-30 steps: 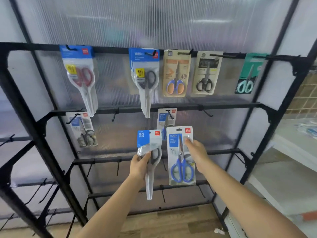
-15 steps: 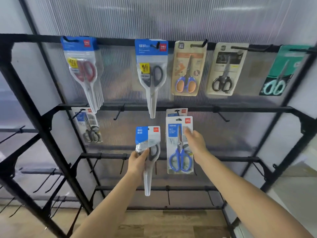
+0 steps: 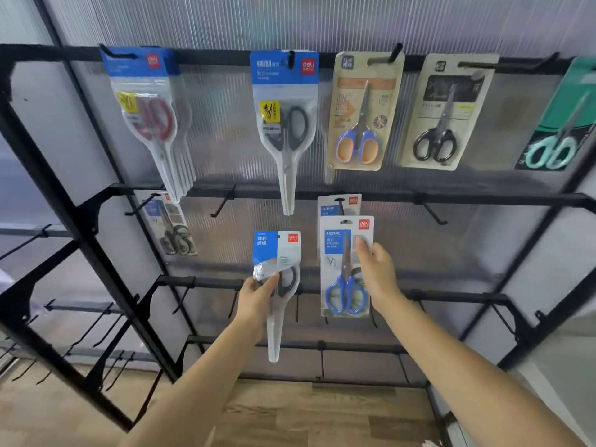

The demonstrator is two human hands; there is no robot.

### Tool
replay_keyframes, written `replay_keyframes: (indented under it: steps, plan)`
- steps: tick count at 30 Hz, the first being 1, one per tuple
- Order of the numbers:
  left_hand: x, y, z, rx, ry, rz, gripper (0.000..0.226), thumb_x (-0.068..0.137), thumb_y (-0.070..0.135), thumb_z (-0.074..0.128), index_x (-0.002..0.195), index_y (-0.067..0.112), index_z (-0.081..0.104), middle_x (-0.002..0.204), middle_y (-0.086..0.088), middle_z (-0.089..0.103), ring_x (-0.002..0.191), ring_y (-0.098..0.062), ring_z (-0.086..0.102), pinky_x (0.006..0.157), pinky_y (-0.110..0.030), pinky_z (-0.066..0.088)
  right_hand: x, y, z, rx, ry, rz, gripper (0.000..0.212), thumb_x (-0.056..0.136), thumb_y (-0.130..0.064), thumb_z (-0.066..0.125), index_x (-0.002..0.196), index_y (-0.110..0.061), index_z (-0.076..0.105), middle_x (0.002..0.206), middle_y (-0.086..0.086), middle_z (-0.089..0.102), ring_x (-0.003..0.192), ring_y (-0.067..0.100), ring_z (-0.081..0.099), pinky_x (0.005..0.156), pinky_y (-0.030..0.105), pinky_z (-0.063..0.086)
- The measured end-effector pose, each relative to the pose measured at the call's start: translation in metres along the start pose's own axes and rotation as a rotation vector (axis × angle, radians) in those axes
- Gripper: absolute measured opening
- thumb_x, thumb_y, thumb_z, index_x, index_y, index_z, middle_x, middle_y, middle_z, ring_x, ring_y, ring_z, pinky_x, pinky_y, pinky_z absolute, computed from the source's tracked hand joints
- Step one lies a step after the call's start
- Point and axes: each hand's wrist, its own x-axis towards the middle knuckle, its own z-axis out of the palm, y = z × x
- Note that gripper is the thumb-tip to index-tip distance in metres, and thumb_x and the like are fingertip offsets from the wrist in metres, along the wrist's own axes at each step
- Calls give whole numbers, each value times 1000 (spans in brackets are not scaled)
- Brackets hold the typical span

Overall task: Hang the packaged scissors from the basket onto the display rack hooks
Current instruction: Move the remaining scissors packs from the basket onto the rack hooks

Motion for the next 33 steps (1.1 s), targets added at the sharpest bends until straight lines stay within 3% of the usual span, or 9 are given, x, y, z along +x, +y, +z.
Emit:
replay_keyframes:
  steps: [14,19,24,30,33]
  plan:
    - [-1,3,-3,-20,14,3,37,88,24,64,120,10,53,111,-10,63,104,-29,60,97,-51,47,51,-1,11,-7,25,9,25,98,-38,43,92,-15,50,93,2,66,82,13,66,58,21,49]
    - [-2,6,-13,-31,39,18,23,88,23,65,107,13,57,108,-9,64,98,-25,61,92,-44,51,73,-2,18,-100,51,15,33,97,-43,42,97,-12,51,100,9,66,89,20,65,70,34,52]
    - [-3,5,-24,-33,56,13,22,87,23,66,106,13,58,110,-12,65,104,-28,62,95,-47,49,79,-1,20,-134,49,1,36,98,-42,40,100,-7,48,93,6,60,77,14,60,57,24,44]
    - [-13,4,-26,37,24,18,16,88,24,64,97,14,56,106,-12,64,98,-27,62,91,-45,52,74,-4,1,-320,121,-42,36,96,-31,50,118,-3,51,116,12,60,102,26,56,85,35,42]
    - [-21,4,-22,85,-40,47,19,89,21,64,102,12,55,105,-11,63,91,-22,62,82,-36,53,63,-25,-19,-454,190,-251,31,94,-16,52,121,-2,50,121,15,57,108,29,55,86,32,39]
